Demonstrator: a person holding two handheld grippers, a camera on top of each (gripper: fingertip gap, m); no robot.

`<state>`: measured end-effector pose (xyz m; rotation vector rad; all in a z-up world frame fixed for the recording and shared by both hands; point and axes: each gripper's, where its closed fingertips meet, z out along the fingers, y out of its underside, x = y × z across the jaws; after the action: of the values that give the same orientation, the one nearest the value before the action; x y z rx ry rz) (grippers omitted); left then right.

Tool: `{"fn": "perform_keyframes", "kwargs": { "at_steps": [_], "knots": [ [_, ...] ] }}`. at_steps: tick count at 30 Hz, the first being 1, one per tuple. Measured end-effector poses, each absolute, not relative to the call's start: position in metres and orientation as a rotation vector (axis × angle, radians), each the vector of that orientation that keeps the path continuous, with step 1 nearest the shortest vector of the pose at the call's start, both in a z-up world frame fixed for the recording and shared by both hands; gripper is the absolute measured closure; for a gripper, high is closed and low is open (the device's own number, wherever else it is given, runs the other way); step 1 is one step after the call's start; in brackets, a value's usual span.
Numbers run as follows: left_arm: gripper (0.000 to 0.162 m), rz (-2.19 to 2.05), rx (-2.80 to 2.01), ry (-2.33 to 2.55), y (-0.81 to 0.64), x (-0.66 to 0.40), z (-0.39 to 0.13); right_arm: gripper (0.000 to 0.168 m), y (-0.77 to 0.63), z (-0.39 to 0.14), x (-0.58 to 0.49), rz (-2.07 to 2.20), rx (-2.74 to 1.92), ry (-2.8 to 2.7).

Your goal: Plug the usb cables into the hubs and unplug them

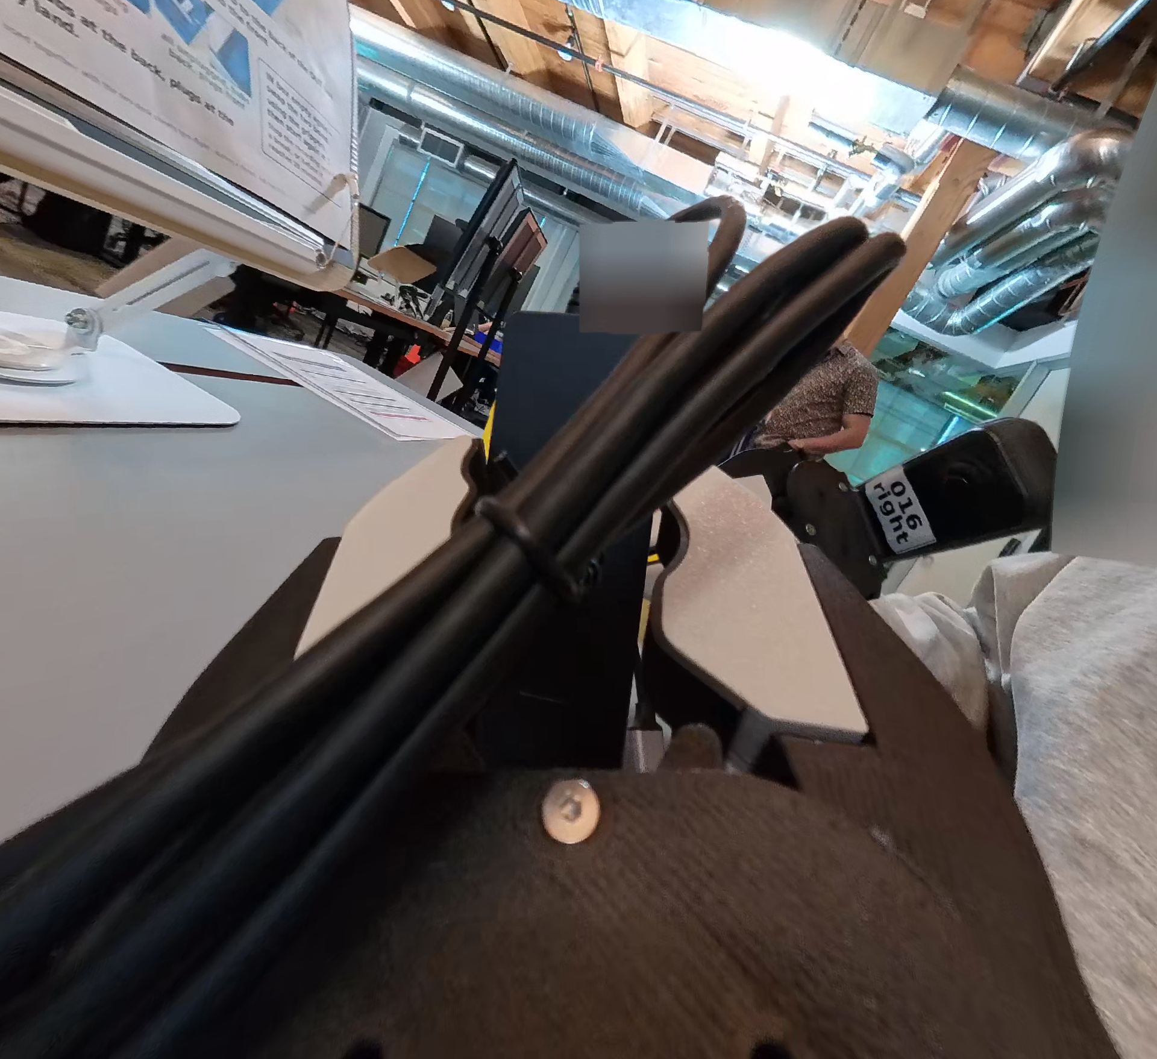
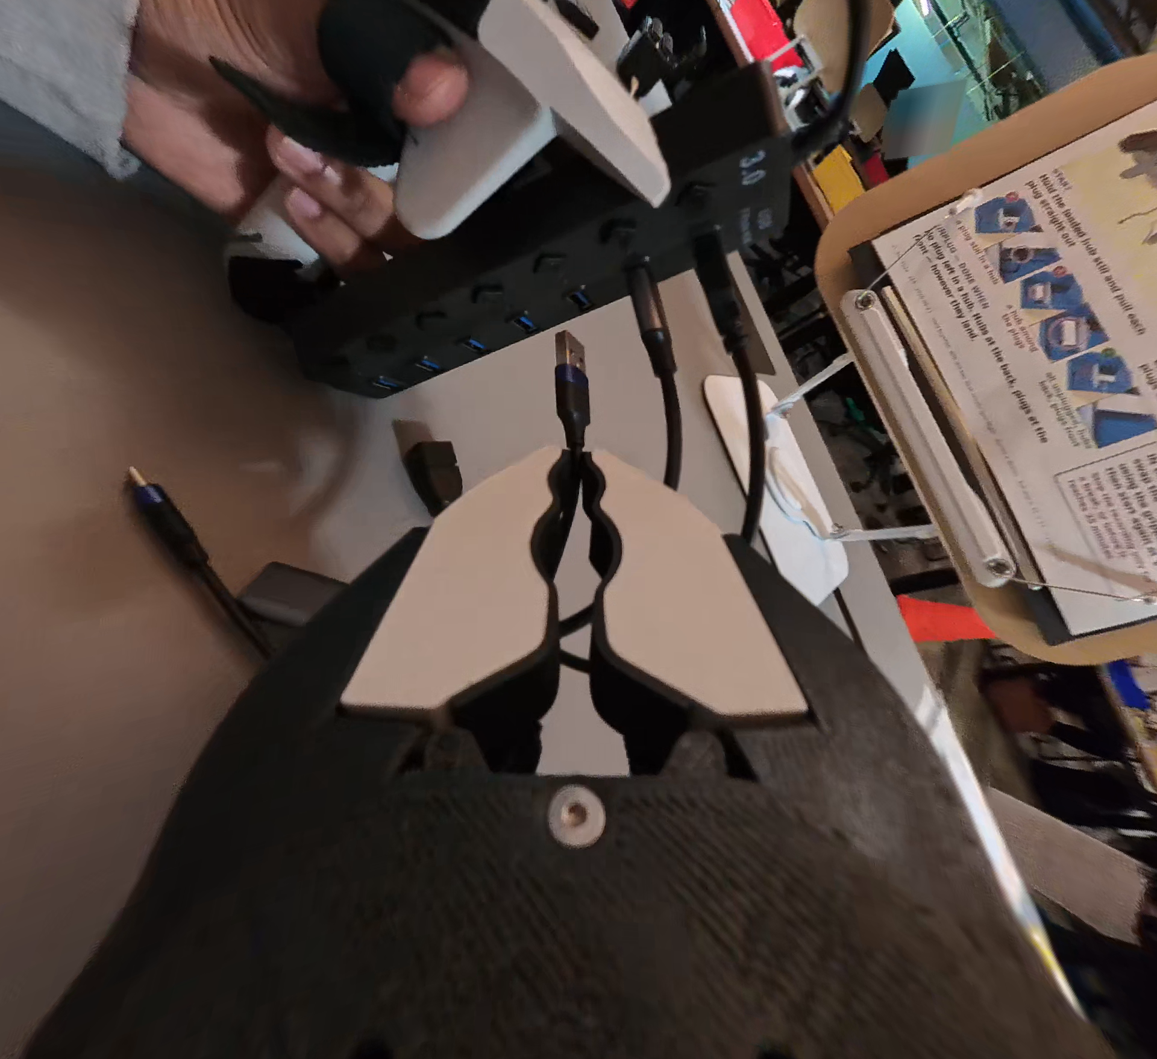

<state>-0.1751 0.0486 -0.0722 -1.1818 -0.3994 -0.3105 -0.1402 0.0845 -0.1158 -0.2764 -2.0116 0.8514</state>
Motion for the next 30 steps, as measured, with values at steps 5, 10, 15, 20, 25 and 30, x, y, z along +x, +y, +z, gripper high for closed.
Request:
{"fn": "perform_keyframes", "kwargs": {
  "at_steps": [5,10,15,20,25,30],
  "knots": [
    [0.107,-0.335,-1.199,-0.361,0.057,-0.163,-0.072,0.165,0.083,-0.119,-0.141,0.794,-0.282,-2.009],
    [0.107,-0.346,-1.203,-0.348,0.061,-0.157,-0.072,0.165,0.085,-0.117,-0.142,0.834,-0.307,-2.009],
    [0.107,-0.362,-1.199,-0.345,0.061,-0.156,-0.072,0.165,0.084,-0.116,-0.139,0.866,-0.278,-2.009],
    [0.107,-0.379,-1.200,-0.335,0.062,-0.153,-0.072,0.165,0.081,-0.115,-0.137,0.880,-0.245,-2.001],
    [0.107,-0.391,-1.200,-0.329,0.063,-0.151,-0.072,0.165,0.082,-0.115,-0.137,0.923,-0.258,-2.014],
    [0.106,-0.398,-1.207,-0.333,0.065,-0.149,-0.073,0.165,0.084,-0.117,-0.138,0.922,-0.267,-2.022]
  ]
}}
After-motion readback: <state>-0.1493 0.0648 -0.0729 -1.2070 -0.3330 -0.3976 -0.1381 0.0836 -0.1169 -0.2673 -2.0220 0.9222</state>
